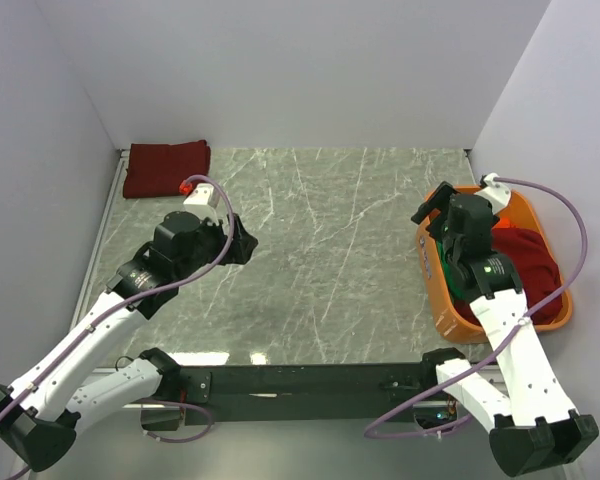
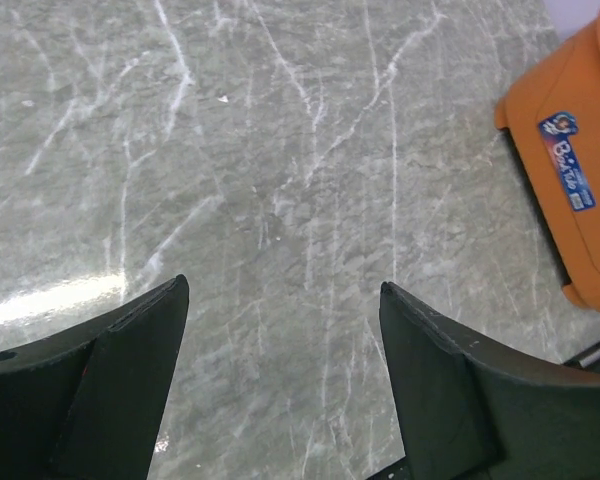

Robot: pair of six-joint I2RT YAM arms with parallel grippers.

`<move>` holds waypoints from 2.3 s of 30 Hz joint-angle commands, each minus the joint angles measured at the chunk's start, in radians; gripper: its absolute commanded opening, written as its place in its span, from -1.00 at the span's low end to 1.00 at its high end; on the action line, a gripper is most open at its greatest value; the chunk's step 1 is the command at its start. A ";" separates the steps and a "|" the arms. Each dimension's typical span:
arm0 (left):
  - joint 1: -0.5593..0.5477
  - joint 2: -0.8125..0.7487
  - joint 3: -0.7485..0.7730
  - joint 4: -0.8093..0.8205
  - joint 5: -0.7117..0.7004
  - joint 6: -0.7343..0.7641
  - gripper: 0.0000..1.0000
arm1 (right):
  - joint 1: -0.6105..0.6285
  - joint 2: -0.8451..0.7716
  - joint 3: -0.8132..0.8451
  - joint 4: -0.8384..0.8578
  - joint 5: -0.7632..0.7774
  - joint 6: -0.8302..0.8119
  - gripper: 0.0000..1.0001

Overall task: Fold and stack the t-shirts
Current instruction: Grab the tshirt from the pile

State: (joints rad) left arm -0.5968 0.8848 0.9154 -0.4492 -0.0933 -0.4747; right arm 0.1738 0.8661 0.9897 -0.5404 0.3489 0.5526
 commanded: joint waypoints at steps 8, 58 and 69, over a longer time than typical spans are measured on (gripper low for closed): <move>0.038 0.003 -0.009 0.070 0.153 0.004 0.65 | -0.166 0.235 0.193 -0.125 0.251 0.006 0.89; 0.088 0.111 -0.009 0.110 0.241 -0.030 0.35 | -0.261 0.278 0.660 -0.220 0.108 0.021 -1.00; 0.193 0.106 -0.013 0.138 0.270 -0.053 0.33 | -0.030 0.359 1.163 -0.125 -0.062 -0.072 -1.00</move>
State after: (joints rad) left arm -0.4442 1.0122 0.8940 -0.3706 0.1493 -0.5095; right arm 0.1154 1.1938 2.0518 -0.7685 0.3832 0.5220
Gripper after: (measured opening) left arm 0.668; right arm 0.010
